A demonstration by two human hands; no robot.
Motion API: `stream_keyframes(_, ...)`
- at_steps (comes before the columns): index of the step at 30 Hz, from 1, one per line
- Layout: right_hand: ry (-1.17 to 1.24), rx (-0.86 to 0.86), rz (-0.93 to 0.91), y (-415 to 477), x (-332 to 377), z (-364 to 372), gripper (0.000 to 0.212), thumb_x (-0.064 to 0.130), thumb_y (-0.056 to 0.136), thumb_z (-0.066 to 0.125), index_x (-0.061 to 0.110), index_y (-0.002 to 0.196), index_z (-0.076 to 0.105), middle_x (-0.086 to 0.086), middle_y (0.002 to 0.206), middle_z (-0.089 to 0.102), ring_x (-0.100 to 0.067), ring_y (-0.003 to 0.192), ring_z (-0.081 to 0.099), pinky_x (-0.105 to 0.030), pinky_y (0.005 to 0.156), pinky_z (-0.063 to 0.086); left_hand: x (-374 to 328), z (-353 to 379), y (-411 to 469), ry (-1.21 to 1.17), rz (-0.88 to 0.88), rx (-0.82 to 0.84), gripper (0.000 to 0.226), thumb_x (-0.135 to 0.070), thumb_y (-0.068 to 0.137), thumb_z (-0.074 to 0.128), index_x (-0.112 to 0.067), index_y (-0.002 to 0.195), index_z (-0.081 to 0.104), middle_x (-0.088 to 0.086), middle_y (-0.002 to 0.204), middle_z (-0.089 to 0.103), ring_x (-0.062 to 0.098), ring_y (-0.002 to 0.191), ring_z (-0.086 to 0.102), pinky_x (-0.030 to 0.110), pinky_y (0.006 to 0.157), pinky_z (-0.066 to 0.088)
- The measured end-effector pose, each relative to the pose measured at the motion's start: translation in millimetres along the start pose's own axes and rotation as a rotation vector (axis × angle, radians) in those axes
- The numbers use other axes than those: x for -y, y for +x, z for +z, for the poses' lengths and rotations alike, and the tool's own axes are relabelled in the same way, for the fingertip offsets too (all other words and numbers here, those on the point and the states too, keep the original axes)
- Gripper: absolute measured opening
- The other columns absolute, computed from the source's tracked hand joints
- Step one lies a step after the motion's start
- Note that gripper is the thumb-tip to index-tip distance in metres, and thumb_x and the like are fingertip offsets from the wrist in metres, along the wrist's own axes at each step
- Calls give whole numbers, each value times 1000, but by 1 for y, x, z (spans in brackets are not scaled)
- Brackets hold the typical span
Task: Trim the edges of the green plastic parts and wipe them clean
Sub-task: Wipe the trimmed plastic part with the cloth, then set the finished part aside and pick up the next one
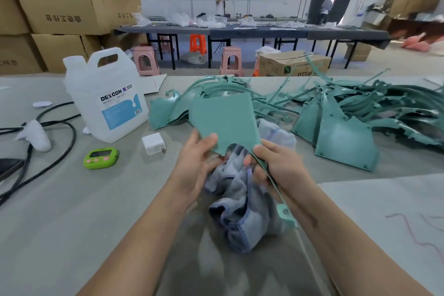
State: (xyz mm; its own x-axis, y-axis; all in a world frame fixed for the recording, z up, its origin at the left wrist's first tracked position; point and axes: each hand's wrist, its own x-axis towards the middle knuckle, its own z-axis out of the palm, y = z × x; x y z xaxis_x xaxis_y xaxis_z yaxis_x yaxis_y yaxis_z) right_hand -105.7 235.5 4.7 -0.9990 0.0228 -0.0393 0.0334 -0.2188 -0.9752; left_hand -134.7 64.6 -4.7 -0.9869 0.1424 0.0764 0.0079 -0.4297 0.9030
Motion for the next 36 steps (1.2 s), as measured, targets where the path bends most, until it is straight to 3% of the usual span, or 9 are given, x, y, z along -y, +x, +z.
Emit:
stream_keyframes(4,-281,43,79,-25,9,-14,19,11,107,42,4,98,57,-5,55,49,-13,28,26,-16,38,22,-1,18,-1,9,-69,-204,21,2,90,66,-4,109,70,9,96,78,25,81,76,37,69,61)
stream_keyframes(7,-286,-28,129,-52,19,-28,18,19,107,45,7,102,57,-4,54,41,-11,31,22,-16,40,17,7,42,-10,-26,-59,-259,10,-15,95,68,-10,103,70,6,91,79,24,78,77,34,59,60)
stream_keyframes(11,-266,-144,132,-100,27,-54,33,22,105,46,-8,106,58,-3,49,39,-13,34,20,-25,47,12,12,87,-30,0,-114,-347,37,-47,99,57,-13,96,70,2,87,79,21,78,77,36,66,60)
stream_keyframes(15,-161,-293,89,-157,30,-97,37,27,105,47,-5,103,66,-7,48,36,-15,32,16,-28,47,13,18,144,-65,34,-172,-68,46,-49,103,47,-22,85,80,-2,90,79,19,84,77,37,71,61)
stream_keyframes(18,-52,-456,78,-207,23,-132,35,27,106,47,-1,96,66,-7,46,35,-14,29,16,-21,40,19,41,192,-99,145,-266,251,16,-10,96,59,-15,97,74,-1,93,79,23,90,74,32,64,60)
stream_keyframes(23,227,-744,90,-314,-16,-180,34,20,92,53,12,59,52,-10,52,31,-20,39,21,-32,45,13,114,262,-177,-32,-596,506,41,18,89,39,-7,107,65,10,97,77,25,82,75,39,68,62)
stream_keyframes(28,546,-1044,49,-414,-78,-211,10,7,98,48,5,90,55,-15,62,45,-19,39,26,-32,43,20,199,305,-257,61,-852,543,20,1,98,54,0,115,64,15,105,76,24,88,76,38,69,63)
stream_keyframes(33,932,-1235,12,-493,-137,-247,21,7,101,37,1,95,56,-6,58,45,-13,34,31,-25,33,29,251,332,-334,287,-1091,877,42,-41,104,51,-20,140,55,6,136,64,22,124,60,36,92,51)
stream_keyframes(36,1177,-1378,-189,-516,-146,-292,25,21,104,40,3,108,56,-11,80,58,-17,61,51,-26,63,45,262,343,-364,345,-1216,898,59,-49,104,43,-22,156,32,4,161,35,24,148,33,46,111,35)
